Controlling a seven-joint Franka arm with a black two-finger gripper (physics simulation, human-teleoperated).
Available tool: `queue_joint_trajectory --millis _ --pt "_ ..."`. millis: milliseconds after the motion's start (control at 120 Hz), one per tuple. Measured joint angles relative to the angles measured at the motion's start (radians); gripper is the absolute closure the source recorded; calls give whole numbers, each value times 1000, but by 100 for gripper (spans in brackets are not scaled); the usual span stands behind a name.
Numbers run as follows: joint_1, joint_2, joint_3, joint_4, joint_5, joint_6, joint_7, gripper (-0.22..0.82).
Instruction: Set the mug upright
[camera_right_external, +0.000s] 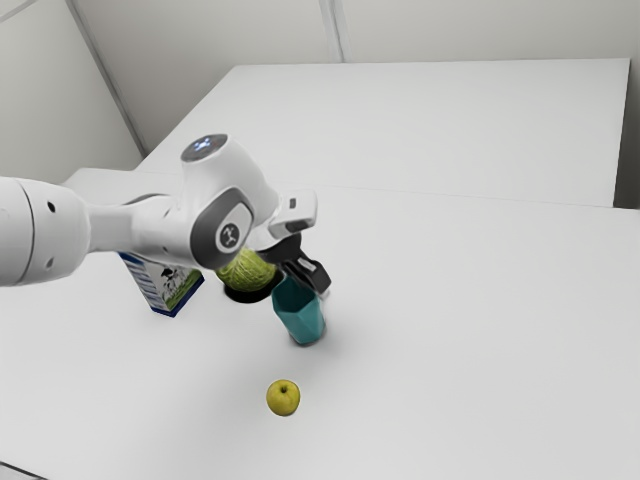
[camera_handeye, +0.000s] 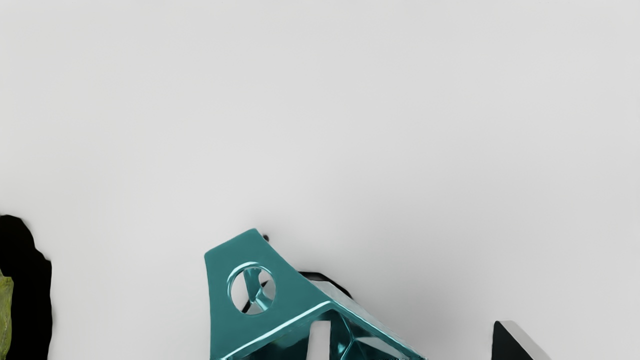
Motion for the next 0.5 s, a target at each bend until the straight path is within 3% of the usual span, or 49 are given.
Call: queue_joint_trajectory --millis 200,317,500 --pt "42 -84 2 33 3 -21 -29 12" --pt "58 12 48 279 64 -159 -40 7" --pt "60 24 139 528 148 -446 -52 3"
